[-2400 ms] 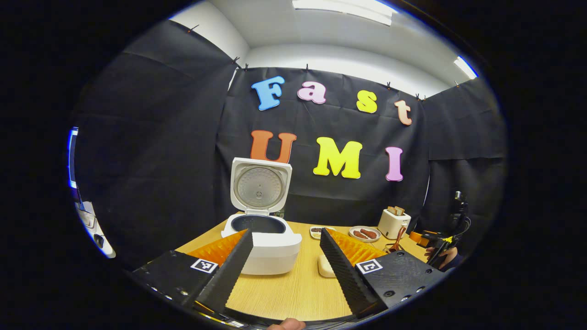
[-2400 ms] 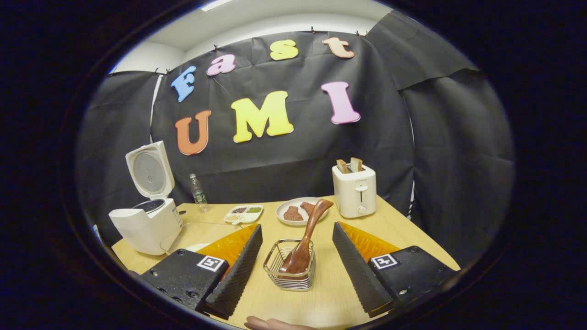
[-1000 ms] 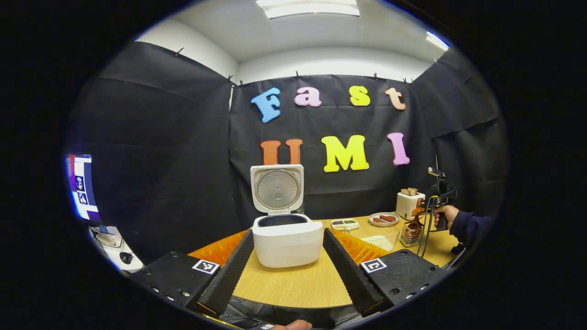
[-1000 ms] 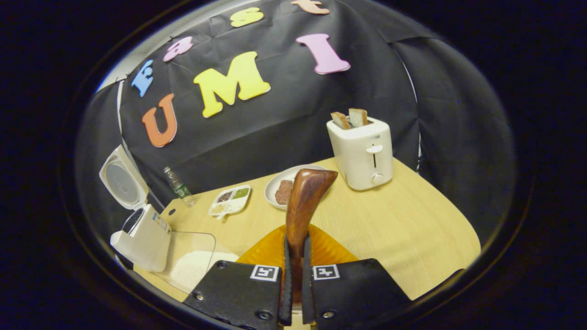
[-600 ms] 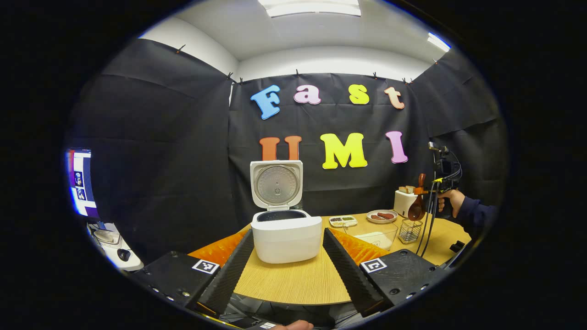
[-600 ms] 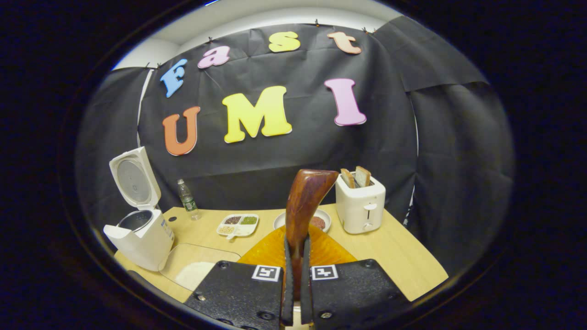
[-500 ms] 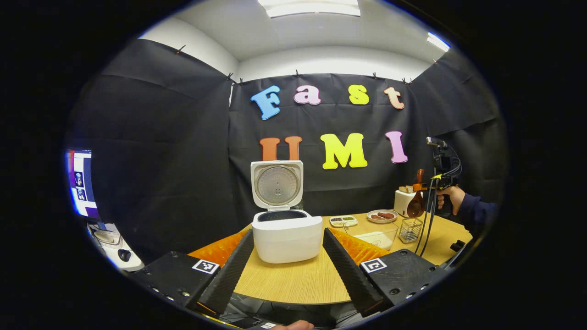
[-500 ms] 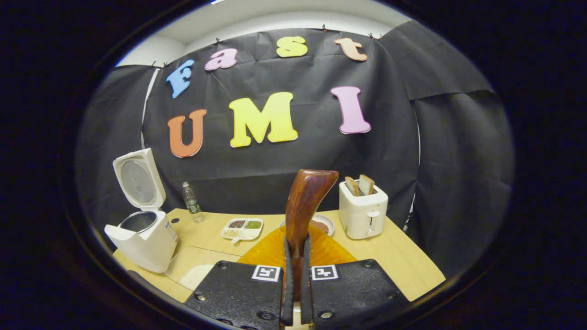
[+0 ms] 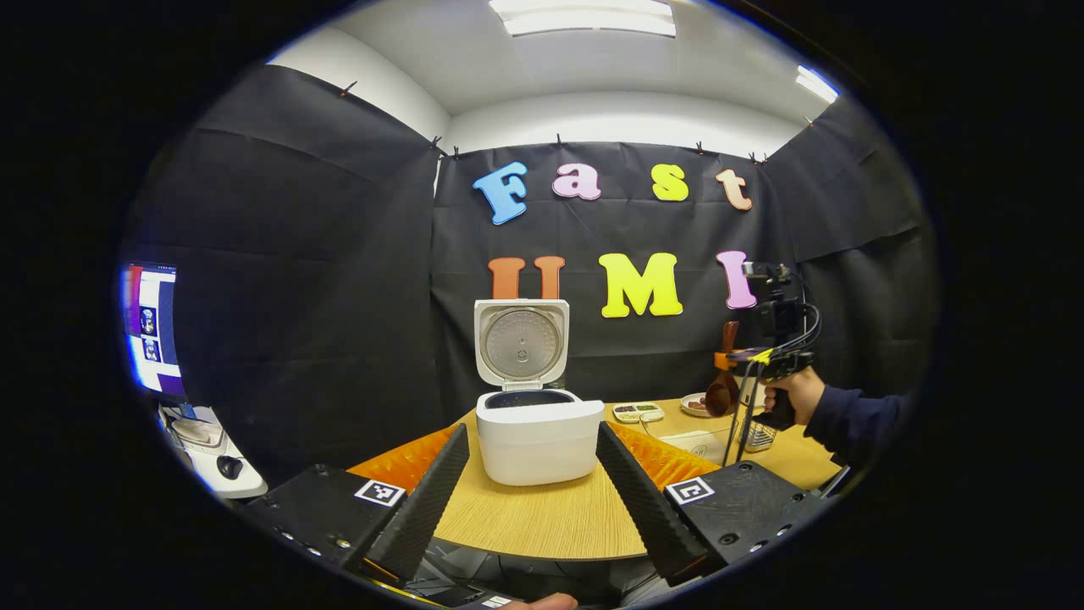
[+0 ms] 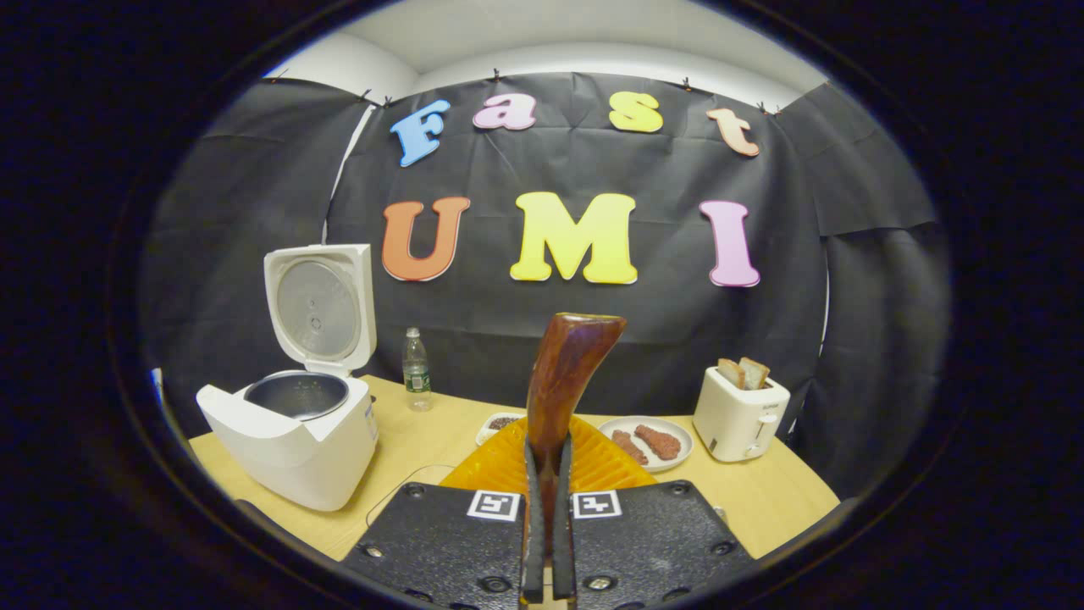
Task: Close the left gripper, press the button to open the rice cooker; take a wooden spoon from the chopstick holder with the right hand, scoop a spoonful of rice and pour it into the rice cooker, then put the wooden spoon back into the chopstick holder.
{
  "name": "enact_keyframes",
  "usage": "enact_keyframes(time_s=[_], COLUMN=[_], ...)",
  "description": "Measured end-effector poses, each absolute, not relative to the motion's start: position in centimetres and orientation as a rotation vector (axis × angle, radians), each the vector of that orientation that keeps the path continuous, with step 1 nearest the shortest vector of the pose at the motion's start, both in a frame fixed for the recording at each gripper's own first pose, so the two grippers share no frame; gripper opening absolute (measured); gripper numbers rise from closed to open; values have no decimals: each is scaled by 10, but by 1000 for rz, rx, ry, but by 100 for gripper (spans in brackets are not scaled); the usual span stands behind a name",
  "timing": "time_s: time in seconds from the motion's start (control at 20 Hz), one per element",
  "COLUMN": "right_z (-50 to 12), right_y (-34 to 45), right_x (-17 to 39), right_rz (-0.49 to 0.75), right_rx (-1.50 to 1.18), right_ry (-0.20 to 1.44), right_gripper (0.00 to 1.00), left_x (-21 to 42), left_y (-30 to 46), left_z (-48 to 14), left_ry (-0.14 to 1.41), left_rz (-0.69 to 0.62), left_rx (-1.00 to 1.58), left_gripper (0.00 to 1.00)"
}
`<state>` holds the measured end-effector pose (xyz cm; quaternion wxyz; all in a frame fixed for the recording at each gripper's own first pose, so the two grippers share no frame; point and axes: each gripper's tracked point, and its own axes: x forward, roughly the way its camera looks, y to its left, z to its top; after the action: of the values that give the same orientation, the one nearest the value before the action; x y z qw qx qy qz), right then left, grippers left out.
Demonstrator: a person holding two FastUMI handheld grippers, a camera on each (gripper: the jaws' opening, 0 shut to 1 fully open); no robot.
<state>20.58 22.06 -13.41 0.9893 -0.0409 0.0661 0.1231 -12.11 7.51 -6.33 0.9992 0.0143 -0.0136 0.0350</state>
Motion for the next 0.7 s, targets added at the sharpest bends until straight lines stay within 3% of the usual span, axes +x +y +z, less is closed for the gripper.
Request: enact_keyframes(time_s=[0.25, 0.6, 0.7], right_z=[-191, -216, -227], right_y=[231, 213, 223], right_x=[229, 257, 257], right_rz=[182, 83, 110], right_rx=[-112, -213, -214], right_ry=[185, 139, 159], right_gripper=[9, 9, 9], left_x=[-119, -113, -112], left_y=[79, 86, 84], left_z=[-74, -86, -87], left_ry=[0, 27, 35], left_rz=[69, 74, 70], left_rx=[26, 1, 1], left_gripper=[96, 96, 96])
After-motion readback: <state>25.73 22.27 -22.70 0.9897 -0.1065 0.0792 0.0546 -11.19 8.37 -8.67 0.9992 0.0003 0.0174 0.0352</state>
